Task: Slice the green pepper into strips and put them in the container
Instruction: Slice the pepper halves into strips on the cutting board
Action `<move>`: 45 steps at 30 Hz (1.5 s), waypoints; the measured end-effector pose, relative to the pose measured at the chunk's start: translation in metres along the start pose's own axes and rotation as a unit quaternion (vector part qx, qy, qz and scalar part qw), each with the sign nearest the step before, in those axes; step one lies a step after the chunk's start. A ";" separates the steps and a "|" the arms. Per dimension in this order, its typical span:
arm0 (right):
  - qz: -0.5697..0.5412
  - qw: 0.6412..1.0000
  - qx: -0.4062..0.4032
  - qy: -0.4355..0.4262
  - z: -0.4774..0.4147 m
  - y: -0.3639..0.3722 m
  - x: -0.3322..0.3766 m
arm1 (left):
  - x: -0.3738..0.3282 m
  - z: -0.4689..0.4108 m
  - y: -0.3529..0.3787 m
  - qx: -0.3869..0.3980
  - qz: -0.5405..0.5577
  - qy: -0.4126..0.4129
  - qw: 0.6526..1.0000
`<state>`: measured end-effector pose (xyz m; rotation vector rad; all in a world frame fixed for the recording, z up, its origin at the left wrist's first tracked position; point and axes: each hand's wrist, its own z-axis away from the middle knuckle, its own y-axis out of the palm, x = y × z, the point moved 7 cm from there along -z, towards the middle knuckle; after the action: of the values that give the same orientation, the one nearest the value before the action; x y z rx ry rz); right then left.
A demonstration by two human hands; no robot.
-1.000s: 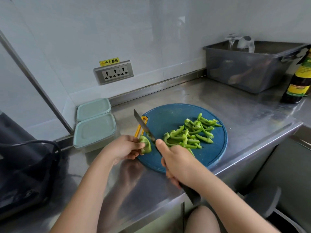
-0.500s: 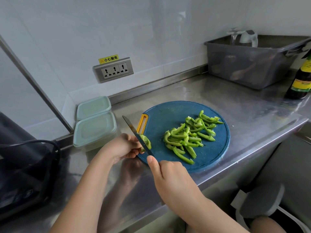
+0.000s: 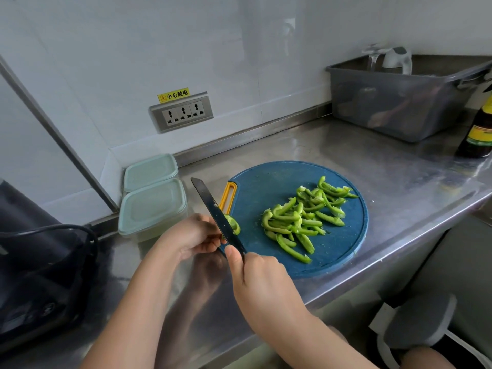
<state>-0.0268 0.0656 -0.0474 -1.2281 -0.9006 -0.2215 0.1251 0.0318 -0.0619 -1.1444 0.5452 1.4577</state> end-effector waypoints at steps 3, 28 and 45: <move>-0.004 1.000 -0.002 0.007 -0.002 0.000 0.001 | 0.000 0.000 0.000 0.002 0.012 0.000 1.000; -0.067 0.996 0.030 0.050 -0.008 0.007 -0.005 | -0.001 0.000 0.003 -0.014 -0.010 -0.004 1.000; -0.380 0.917 0.054 0.107 -0.004 -0.029 -0.045 | -0.004 0.005 0.021 0.037 -0.023 -0.001 0.999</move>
<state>-0.0716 0.0377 -0.0585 -0.6815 -1.1449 -0.8974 0.1032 0.0284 -0.0622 -1.0905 0.5623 1.3886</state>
